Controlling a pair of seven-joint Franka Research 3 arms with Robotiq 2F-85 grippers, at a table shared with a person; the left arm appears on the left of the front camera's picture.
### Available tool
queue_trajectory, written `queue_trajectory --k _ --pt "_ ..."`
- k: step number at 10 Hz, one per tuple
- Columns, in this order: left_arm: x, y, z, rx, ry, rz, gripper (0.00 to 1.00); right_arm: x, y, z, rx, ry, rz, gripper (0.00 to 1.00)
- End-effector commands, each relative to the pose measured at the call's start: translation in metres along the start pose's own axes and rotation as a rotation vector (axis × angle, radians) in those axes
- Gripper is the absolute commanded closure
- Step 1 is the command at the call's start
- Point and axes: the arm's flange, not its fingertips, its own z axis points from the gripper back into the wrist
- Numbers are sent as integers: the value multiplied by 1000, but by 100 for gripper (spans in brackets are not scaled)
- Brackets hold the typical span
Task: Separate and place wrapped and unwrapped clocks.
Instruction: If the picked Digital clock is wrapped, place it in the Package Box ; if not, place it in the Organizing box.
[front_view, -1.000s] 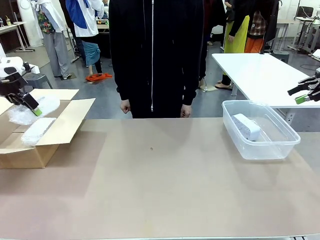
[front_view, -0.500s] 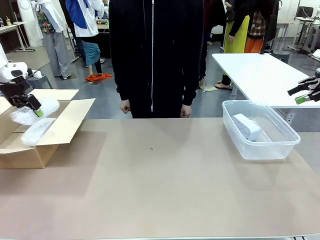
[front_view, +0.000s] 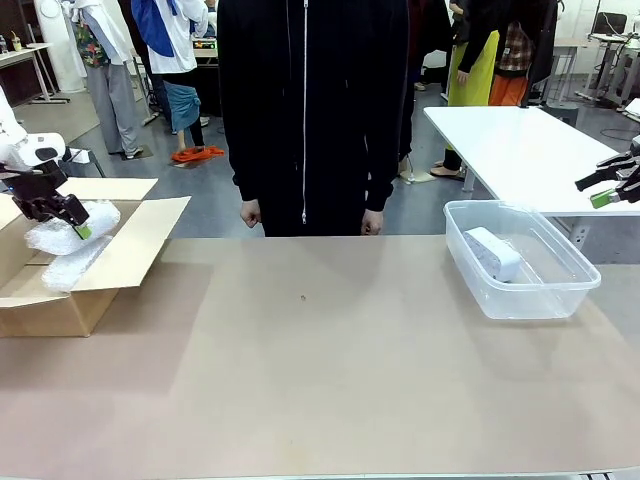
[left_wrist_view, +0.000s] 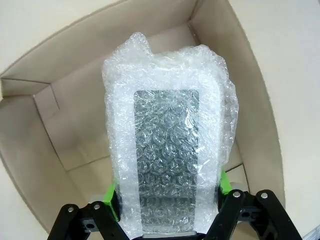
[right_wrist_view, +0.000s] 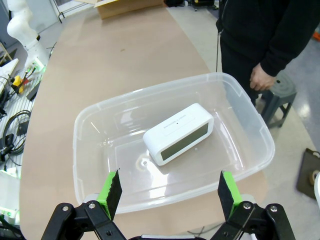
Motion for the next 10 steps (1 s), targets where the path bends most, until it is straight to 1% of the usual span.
queue_trajectory --k 1,6,8,10 --pt "9 1 5 -2 14 21 0 1 0 -1 -2 -2 -1 0" --pt "6 3 7 -10 14 12 0 1 0 -1 -2 -2 -1 0" --pt "1 -2 20 -5 -2 1 0 1 0 -1 -2 -2 -1 0" --pt "-6 -12 44 33 -9 -10 0 1 0 -1 -2 -2 -1 0"
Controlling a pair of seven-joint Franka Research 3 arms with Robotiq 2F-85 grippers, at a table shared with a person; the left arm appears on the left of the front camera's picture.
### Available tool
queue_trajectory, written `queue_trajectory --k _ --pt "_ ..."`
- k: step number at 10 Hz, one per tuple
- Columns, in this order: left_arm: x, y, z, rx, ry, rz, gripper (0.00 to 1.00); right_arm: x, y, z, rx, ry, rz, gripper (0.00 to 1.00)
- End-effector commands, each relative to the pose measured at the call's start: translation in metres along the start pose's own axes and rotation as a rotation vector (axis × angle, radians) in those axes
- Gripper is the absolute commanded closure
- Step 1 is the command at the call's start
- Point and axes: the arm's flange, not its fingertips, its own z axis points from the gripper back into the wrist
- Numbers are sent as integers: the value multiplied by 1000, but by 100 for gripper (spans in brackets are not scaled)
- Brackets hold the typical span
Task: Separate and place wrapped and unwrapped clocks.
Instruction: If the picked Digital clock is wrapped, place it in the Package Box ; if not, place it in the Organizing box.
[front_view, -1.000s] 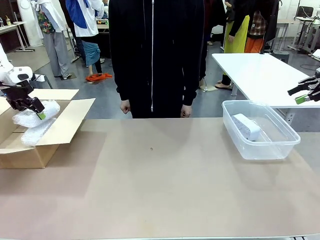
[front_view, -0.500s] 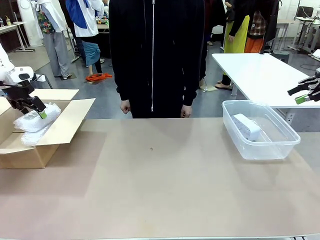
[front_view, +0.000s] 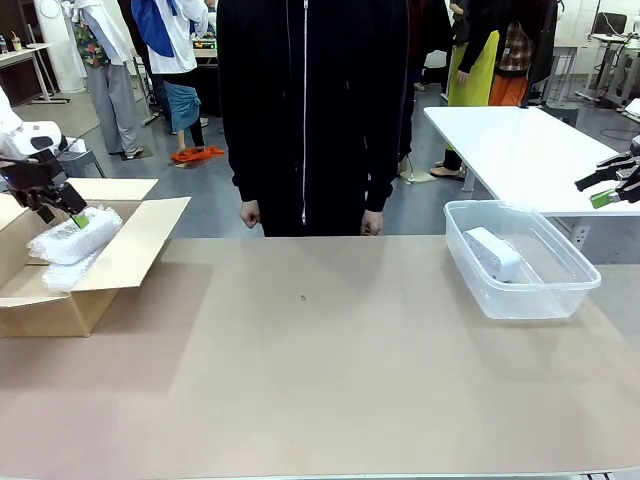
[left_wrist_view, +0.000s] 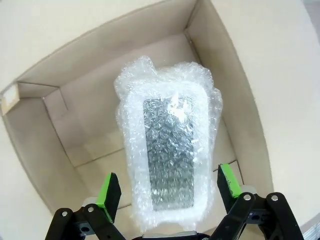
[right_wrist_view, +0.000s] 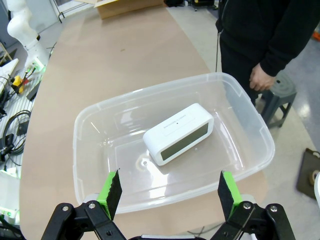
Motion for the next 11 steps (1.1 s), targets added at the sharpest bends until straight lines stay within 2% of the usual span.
queue_trajectory --k 1,6,7,8,11 --pt "-13 -16 27 48 20 -10 0 1 0 -1 -2 -2 -1 0" --pt "-18 -53 66 142 -21 -69 0 1 0 -1 -2 -2 -1 0" --pt "-16 -55 66 154 -22 -55 0 1 0 -1 -2 -2 -1 0" --pt "-15 -42 69 96 -22 -83 0 1 0 -1 -2 -2 -1 0" --pt "-15 -42 69 96 -22 -83 0 1 0 -1 -2 -2 -1 0"
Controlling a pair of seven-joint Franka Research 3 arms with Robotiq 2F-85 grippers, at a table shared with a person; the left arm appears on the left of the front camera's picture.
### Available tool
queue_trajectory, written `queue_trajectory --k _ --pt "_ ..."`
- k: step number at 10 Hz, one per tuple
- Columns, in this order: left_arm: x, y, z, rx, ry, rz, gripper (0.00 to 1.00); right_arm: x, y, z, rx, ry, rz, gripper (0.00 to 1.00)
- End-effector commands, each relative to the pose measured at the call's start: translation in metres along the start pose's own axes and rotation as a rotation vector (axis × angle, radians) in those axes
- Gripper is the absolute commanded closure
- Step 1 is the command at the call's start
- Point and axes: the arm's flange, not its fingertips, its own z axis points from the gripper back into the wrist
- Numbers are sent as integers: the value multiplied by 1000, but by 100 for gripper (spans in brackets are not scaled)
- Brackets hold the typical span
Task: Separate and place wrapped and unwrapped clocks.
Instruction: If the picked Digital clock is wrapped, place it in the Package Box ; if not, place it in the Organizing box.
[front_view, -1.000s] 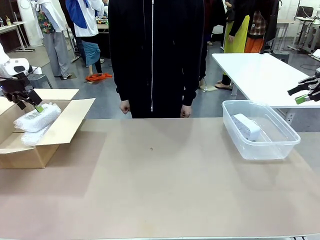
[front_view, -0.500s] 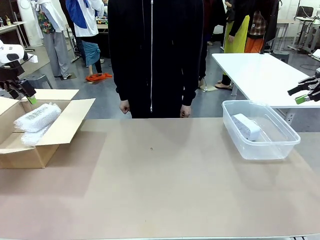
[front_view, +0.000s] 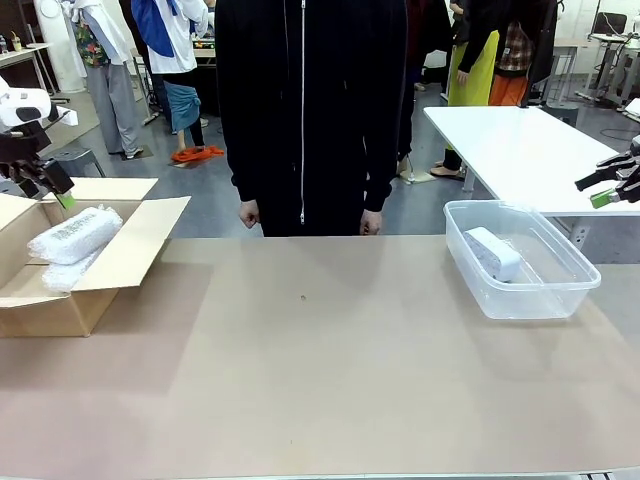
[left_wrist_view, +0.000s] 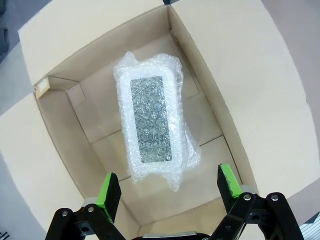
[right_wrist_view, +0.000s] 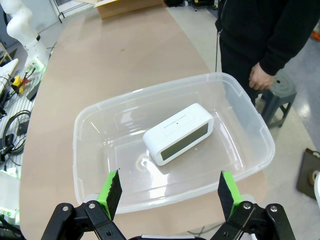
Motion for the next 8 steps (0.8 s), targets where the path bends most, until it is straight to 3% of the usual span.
queue_trajectory --k 1,8 --pt "1 3 0 -9 -4 -6 0 1 0 -1 -2 -2 -1 0" --pt "1 3 0 -9 -4 -6 0 1 0 -1 -2 -2 -1 0"
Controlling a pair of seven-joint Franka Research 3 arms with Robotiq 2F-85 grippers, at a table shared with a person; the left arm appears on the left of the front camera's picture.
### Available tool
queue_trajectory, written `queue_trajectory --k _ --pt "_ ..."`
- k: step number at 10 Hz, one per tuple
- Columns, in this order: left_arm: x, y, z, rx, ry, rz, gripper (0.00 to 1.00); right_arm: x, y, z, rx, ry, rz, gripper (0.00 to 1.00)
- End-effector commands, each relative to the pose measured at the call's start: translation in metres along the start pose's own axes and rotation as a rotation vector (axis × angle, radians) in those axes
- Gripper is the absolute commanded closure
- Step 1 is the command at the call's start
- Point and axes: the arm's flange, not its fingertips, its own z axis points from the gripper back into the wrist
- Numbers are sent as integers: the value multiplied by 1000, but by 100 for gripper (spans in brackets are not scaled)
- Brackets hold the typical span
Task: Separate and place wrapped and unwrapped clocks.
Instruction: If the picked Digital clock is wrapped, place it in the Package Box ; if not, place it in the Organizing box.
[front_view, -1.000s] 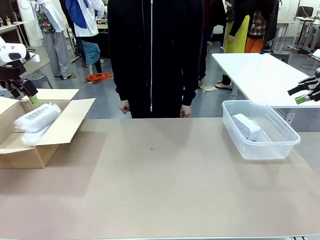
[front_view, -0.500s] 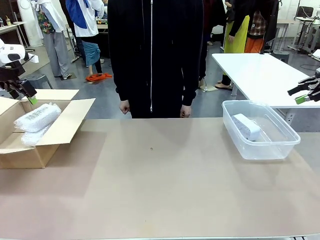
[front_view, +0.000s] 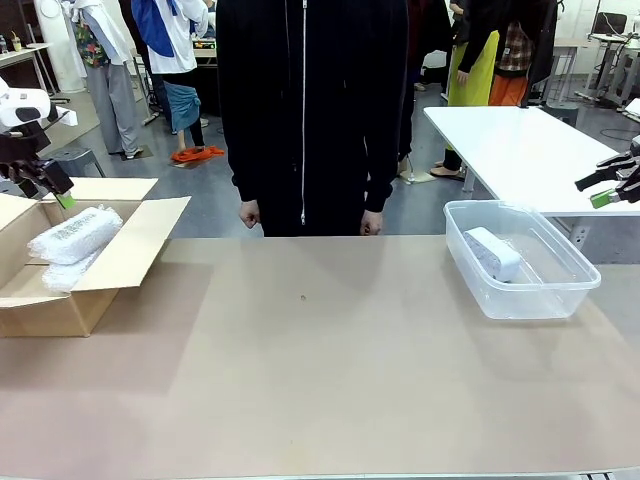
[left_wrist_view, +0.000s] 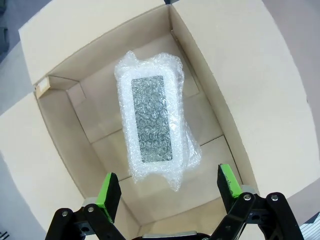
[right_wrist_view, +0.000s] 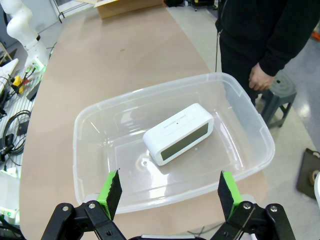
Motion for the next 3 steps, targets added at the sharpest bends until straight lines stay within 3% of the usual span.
queue_trajectory --k 1,3 --pt "1 3 0 -9 -5 -7 0 1 0 -1 -2 -2 -1 0" --pt "1 3 0 -9 -5 -7 0 1 0 -1 -2 -2 -1 0"
